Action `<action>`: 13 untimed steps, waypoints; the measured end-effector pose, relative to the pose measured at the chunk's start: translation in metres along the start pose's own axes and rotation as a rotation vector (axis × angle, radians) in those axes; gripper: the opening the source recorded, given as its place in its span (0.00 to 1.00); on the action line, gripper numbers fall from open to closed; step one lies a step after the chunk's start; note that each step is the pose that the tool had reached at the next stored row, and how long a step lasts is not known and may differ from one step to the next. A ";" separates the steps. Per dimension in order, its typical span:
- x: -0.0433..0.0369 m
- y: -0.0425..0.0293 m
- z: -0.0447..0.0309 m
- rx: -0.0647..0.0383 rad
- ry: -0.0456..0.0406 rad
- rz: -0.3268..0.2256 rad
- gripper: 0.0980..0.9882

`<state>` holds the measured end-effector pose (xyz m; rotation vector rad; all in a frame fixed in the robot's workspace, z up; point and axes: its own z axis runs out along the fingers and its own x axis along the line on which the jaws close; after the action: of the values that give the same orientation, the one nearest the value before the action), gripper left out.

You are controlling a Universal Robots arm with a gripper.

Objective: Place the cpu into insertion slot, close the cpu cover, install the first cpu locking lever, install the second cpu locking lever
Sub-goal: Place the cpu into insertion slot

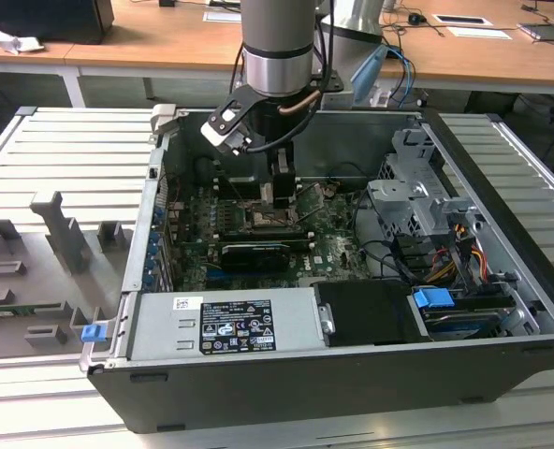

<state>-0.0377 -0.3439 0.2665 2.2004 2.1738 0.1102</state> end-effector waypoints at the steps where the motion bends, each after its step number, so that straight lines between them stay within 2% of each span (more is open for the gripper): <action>1: 0.0006 -0.0001 0.0008 0.000 0.0000 0.000 0.49; 13: 0.0052 -0.0006 0.0063 0.000 -0.0016 0.000 0.49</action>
<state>-0.0377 -0.3386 0.2603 2.1997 2.1732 0.1083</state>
